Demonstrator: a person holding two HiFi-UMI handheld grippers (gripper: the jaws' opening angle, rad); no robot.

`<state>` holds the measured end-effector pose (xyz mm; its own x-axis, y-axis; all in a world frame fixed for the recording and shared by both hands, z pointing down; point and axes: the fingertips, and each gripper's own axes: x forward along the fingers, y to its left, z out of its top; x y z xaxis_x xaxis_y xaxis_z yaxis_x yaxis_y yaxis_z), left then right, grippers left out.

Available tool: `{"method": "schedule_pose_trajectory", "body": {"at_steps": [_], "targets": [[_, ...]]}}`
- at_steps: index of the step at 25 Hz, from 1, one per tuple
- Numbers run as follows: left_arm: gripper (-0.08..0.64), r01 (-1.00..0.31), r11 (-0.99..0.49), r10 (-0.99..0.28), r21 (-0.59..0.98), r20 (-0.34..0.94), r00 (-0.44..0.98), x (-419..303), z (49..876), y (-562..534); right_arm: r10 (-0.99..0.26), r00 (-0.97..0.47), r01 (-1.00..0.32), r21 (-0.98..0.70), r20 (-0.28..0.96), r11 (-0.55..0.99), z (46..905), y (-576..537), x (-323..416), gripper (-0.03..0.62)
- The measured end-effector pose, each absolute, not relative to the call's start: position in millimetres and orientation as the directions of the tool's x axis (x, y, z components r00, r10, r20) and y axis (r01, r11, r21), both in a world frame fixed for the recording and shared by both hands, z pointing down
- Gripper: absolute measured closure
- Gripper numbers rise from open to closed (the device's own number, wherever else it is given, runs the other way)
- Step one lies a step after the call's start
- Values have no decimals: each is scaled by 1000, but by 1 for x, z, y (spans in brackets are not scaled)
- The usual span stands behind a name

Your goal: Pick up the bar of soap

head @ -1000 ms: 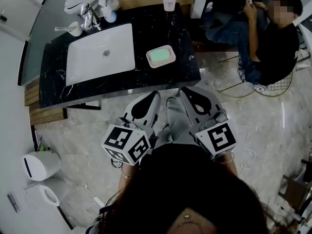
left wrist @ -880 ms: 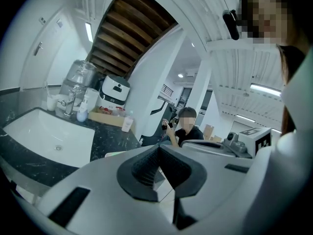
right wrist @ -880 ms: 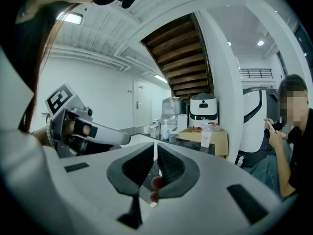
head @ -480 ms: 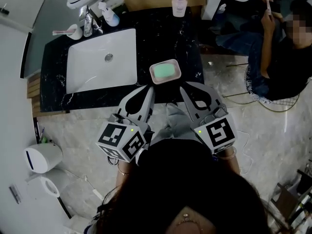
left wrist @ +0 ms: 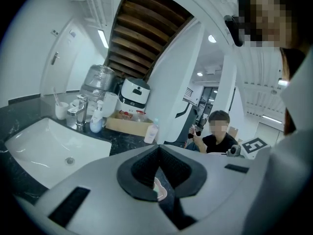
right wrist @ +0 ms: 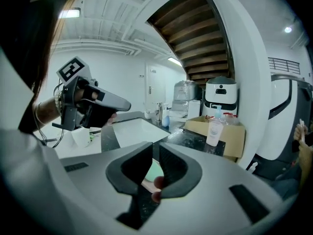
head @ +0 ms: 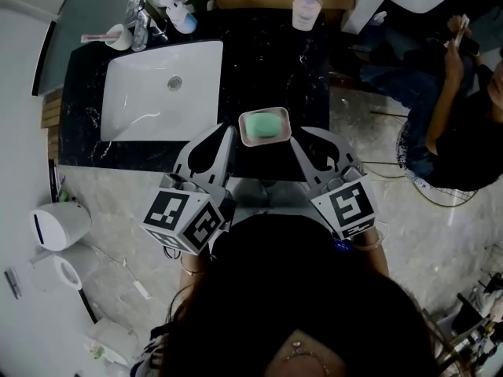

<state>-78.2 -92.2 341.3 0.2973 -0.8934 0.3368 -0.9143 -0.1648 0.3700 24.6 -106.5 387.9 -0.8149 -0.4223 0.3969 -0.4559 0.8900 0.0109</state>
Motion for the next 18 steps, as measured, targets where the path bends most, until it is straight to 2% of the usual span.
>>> {"method": "schedule_pose_trajectory", "body": {"at_steps": [6,18], "targets": [[552,-917,-123,-896,380,356,267,-99,349,-104,-359,-818,-394,18,450,919,405,-113,7,549],[552,-905,-207,-870,371,354,344,-133,343,-122,-259,-780,-290,38,570,956,444,-112,-30,477]]}}
